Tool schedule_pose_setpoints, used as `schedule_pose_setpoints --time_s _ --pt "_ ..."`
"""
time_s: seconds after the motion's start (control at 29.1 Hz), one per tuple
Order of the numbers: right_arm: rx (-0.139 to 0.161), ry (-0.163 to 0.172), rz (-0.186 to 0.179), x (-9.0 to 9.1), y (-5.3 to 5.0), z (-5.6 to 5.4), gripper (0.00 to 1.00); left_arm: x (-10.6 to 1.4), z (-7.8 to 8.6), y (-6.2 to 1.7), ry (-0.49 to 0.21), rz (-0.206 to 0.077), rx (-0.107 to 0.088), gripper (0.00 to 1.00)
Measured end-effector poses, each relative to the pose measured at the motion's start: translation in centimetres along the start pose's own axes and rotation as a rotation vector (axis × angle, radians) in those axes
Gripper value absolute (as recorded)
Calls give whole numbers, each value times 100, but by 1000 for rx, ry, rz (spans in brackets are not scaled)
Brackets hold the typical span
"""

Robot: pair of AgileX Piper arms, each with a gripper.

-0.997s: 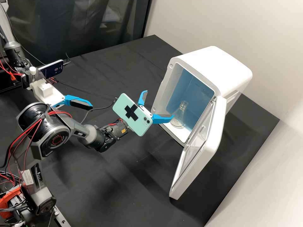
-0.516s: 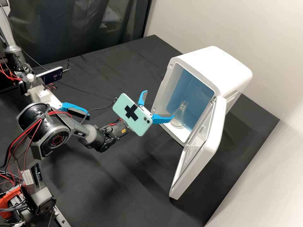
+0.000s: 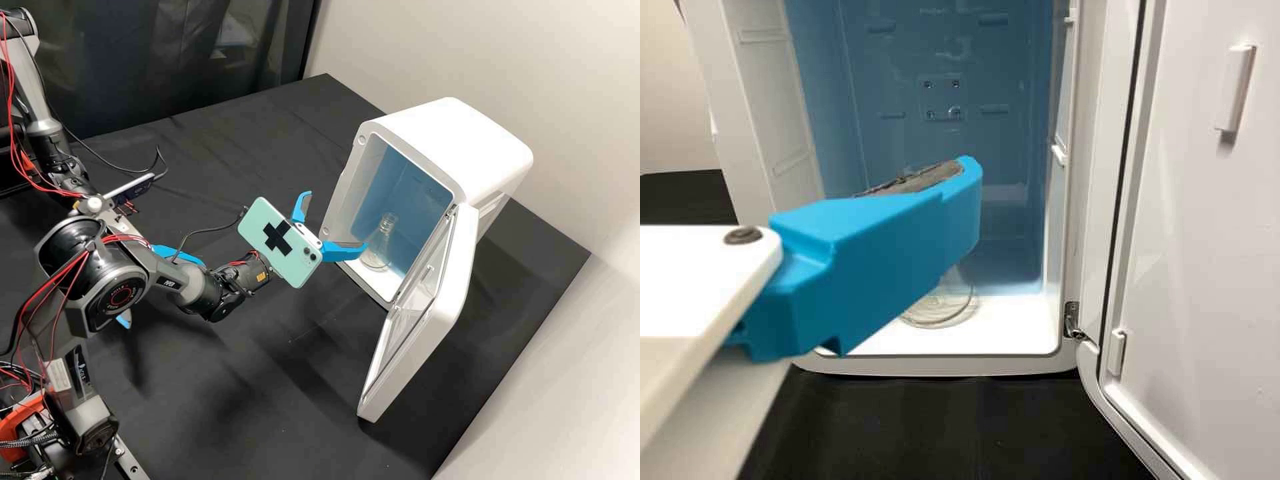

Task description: Take the flask out of the incubator

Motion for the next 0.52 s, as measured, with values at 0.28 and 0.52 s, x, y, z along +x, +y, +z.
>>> schedule_pose_setpoints --time_s 0.28,0.52 --pt "0 0 0 0 0 0 100 82 -384 -6 151 -23 -59 100" --pt "0 0 0 0 0 0 100 49 -634 35 249 -3 -93 100"
